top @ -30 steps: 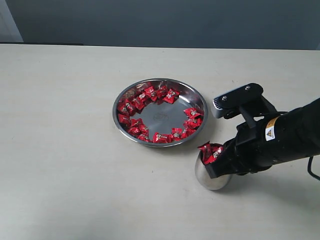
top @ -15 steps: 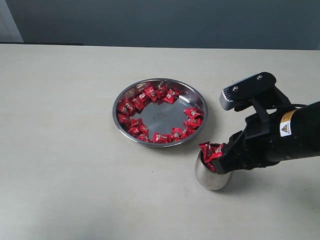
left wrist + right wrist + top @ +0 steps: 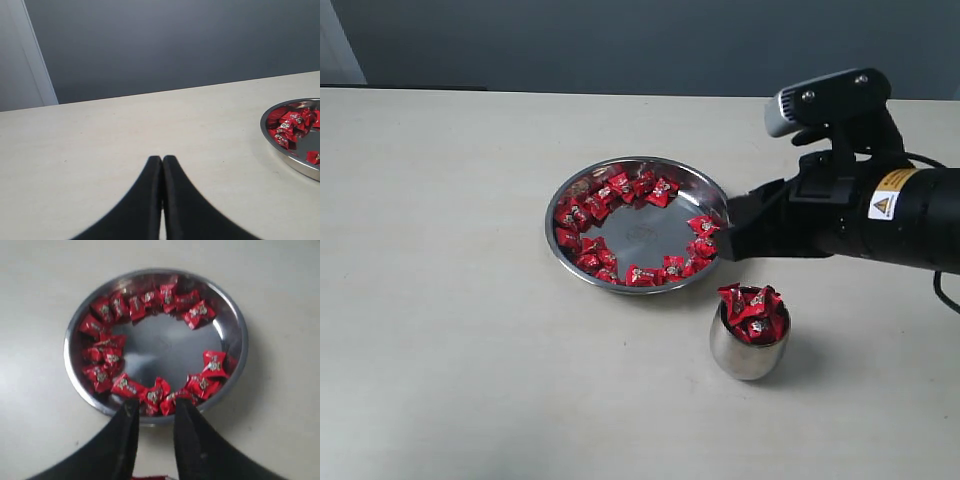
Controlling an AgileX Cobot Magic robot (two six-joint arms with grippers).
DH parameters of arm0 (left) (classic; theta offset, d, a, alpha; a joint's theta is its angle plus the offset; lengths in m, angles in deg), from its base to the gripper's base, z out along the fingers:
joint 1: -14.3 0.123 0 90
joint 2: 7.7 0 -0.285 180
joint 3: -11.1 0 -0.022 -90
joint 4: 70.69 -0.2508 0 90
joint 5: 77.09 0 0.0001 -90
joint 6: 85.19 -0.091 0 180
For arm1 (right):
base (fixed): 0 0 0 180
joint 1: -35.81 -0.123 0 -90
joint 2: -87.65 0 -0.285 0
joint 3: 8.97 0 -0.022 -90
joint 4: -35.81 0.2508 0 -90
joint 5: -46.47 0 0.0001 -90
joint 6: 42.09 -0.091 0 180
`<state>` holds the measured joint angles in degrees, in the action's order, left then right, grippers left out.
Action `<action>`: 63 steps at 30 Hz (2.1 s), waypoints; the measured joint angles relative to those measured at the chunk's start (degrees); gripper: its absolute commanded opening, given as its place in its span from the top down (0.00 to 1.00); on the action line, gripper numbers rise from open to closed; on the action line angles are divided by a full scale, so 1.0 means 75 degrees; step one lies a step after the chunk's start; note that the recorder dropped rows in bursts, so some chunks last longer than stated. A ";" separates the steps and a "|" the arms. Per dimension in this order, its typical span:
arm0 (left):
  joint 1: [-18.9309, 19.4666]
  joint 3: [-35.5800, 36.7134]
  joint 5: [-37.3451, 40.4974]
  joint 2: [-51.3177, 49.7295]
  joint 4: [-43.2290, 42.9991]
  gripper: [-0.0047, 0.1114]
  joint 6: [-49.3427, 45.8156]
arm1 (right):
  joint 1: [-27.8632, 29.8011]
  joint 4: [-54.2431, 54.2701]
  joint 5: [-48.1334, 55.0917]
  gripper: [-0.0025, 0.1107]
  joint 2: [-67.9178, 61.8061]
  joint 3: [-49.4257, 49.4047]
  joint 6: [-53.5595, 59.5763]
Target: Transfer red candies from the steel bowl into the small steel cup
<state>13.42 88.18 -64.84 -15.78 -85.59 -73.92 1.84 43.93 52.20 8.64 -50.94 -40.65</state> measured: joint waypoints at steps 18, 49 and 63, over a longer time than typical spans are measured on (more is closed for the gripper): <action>0.0000 0.0000 0.0000 0.0000 0.0000 0.96 0.0000 | 0.0000 -0.0417 -0.0680 0.75 -0.2046 0.2076 0.0030; 0.0000 0.0000 0.0000 0.0000 0.0000 0.96 0.0000 | 0.0000 -0.0834 -0.0237 0.98 -0.4529 0.3525 0.0044; 0.0000 0.0000 0.0000 0.0000 0.0000 0.96 0.0000 | 0.0000 -0.0814 -0.0043 0.98 -0.4419 0.3538 0.0023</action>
<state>13.42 88.18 -64.84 -15.78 -85.59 -73.92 1.84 37.82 51.87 -24.50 -24.41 -40.48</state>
